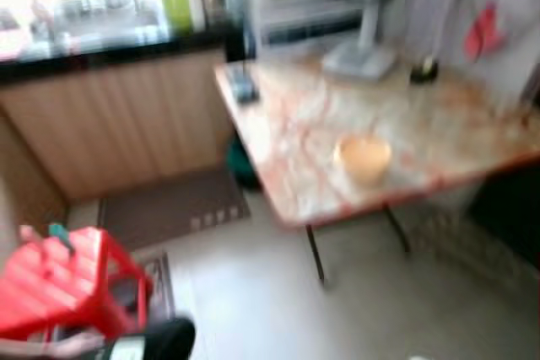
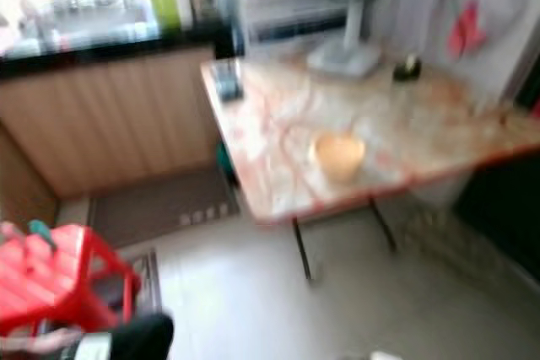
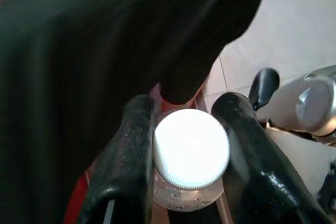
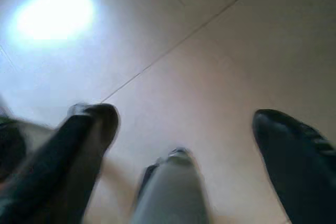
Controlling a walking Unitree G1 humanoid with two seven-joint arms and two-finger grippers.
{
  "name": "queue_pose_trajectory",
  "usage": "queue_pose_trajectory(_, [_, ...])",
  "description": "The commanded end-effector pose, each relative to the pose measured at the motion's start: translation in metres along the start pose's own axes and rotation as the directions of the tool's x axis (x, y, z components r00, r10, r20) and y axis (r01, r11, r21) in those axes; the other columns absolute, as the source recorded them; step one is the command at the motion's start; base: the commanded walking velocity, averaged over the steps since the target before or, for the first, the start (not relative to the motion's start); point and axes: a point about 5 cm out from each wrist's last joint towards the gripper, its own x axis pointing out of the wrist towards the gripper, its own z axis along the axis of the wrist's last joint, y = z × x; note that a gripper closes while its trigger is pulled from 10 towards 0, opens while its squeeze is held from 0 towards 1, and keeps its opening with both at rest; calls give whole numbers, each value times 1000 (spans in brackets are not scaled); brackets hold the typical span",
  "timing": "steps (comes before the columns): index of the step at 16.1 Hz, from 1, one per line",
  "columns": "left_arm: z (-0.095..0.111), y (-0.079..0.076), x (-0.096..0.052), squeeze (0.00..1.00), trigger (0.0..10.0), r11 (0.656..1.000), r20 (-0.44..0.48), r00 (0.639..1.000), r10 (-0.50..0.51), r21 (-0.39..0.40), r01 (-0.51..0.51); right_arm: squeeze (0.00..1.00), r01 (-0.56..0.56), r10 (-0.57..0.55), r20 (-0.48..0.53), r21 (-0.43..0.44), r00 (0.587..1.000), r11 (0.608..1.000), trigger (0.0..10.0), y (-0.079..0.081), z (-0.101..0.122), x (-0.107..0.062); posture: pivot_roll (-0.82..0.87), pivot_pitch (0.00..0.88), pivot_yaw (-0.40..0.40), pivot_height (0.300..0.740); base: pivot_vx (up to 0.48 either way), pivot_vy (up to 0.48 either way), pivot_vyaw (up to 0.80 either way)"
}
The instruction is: Restocking fridge
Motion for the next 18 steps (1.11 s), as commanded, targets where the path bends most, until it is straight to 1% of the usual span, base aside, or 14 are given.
queue_pose_trajectory(1, [19, -8, 4, 0, 10000, 1000, 49, 999, -24, 2, 24, 0, 19, -19, -14, 2, 1000, 1000, 10000, -5, -3, -1, 94, 0, 1, 740, 0, 0, -800])
queue_pose_trajectory(2, [18, -13, 4, 0, 10000, 999, 42, 999, -33, 1, 33, 0, 31, -31, -16, 19, 999, 999, 10000, -7, -4, -1, 105, 0, 1, 740, 0, 0, -800])
queue_pose_trajectory(4, [17, -15, 4, 0, 10000, 999, 41, 999, -37, 11, 36, 0, 52, -52, -18, 27, 999, 998, 10000, -11, -3, -2, 126, 0, 2, 740, 0, 0, -800])
queue_pose_trajectory(5, [15, -11, 3, 0, 10000, 999, 32, 999, -40, 36, 39, 0, 60, -59, -16, 36, 998, 998, 10000, -12, -3, -2, 135, 0, 0, 740, 0, 0, -800])
queue_pose_trajectory(7, [7, 0, 1, 0, 10000, 999, 18, 999, -33, 32, 32, 0, 55, -55, -16, 28, 998, 998, 10000, -13, -2, -2, 139, 0, -8, 740, 0, 0, -800])
queue_pose_trajectory(8, [6, 1, 1, 0, 10000, 999, 16, 999, -31, 31, 30, 0, 55, -55, -17, 27, 998, 998, 10000, -14, -2, -2, 139, 0, -8, 740, 0, 0, -800])
queue_pose_trajectory(9, [-7, -2, -2, 0, 10000, 998, -13, 1000, -28, 63, 29, 0, 54, -54, -19, 24, 998, 998, 10000, -14, -2, -2, 138, 0, -11, 740, 0, 0, -800])
queue_pose_trajectory(10, [-12, -7, -3, 0, 10000, 997, -25, 999, -31, 68, 33, 0, 54, -53, -20, 19, 998, 998, 10000, -15, -3, -2, 137, 0, -12, 740, 0, -382, -800])
queue_pose_trajectory(11, [-15, -11, -3, 0, 10000, 997, -30, 999, -33, 64, 35, 0, 55, -54, -20, 19, 998, 998, 10000, -15, -3, -2, 137, 0, -12, 740, 0, -420, -800])
queue_pose_trajectory(12, [-18, -19, -3, 0, 10000, 998, -40, 998, -39, 54, 41, 0, 55, -55, -21, 18, 998, 998, 10000, -16, -3, -2, 133, 0, -11, 740, 0, 0, -800])
queue_pose_trajectory(13, [-19, -24, -3, 0, 10000, 998, -41, 998, -44, 44, 46, 0, 56, -55, -22, 17, 998, 998, 10000, -16, -3, -2, 134, 0, -11, 740, 0, 0, -800])
queue_pose_trajectory(15, [-16, -30, -3, 0, 10000, 997, -31, 998, -54, 55, 55, 0, 54, -54, -25, 16, 998, 998, 10000, -16, -4, -2, 132, 0, -9, 740, 0, 0, -800])
queue_pose_trajectory(17, [-14, -27, -3, 0, 10000, 996, -26, 998, -49, 78, 51, 0, 53, -53, -26, 18, 998, 998, 10000, -16, -4, -2, 132, 0, -7, 740, 0, 0, -800])
queue_pose_trajectory(18, [-12, -15, -2, 0, 10000, 996, -22, 999, -35, 78, 37, 0, 51, -51, -27, 16, 998, 999, 10000, -16, -4, -2, 136, 0, -7, 740, 0, 0, -800])
